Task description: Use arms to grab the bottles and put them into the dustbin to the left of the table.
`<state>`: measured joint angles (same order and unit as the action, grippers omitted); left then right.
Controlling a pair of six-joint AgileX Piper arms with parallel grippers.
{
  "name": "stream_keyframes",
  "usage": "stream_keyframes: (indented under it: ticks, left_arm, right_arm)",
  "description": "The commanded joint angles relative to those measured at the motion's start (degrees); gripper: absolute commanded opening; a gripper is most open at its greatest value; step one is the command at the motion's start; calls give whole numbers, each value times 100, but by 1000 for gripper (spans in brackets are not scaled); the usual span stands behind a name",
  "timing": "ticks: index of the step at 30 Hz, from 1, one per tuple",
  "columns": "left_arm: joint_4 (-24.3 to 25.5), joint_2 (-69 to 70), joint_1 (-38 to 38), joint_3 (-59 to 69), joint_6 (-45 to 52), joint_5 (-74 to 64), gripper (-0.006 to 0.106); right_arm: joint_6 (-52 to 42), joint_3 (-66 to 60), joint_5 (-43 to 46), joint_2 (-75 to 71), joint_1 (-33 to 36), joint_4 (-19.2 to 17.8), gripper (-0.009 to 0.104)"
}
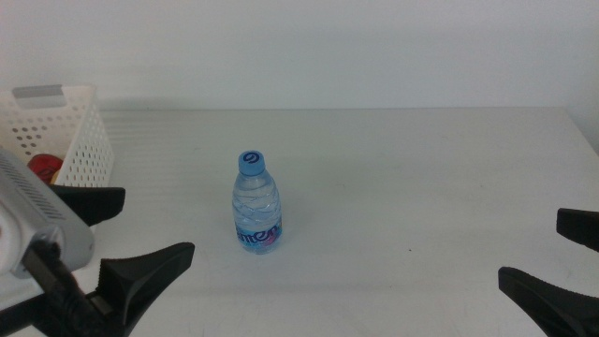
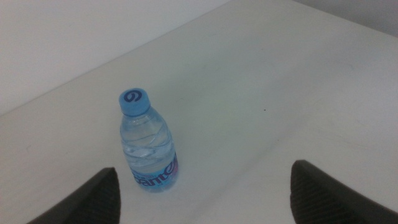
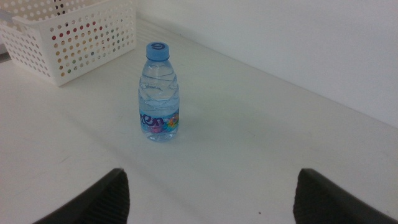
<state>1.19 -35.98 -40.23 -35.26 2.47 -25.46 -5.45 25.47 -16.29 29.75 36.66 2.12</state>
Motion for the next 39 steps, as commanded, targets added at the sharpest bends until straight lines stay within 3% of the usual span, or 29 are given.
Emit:
stream_keyframes:
  ticks: [1,5,12,20,27,33,39]
  left_arm:
    - [118,3,-22,-131,-78,492,90]
    - [211,-39,-22,-131,-181,553,90]
    - [996,-411,-10,-325,-1023,1288,90]
    - [1546,-1349,36,-1103,-1152,1266,90]
    - [1437,-1599,880,-1262,-1394,1351,90]
    - [1340,-1588,1181,-1094,-1337,1301,90]
    - [1192,-1344,1187,-118,-1394,2546,90]
  right_arm:
    - [-15,142,440,15,-21,-80,70]
    - [-15,142,440,15,-21,-80,70]
    - [-15,142,440,10,-21,-80,70]
    - [-15,142,440,10,-21,-80,70]
    - [-15,142,440,10,-21,-80,70]
    - [-15,142,440,10,-21,-80,70]
    - [-15,142,440,10,-21,-80,70]
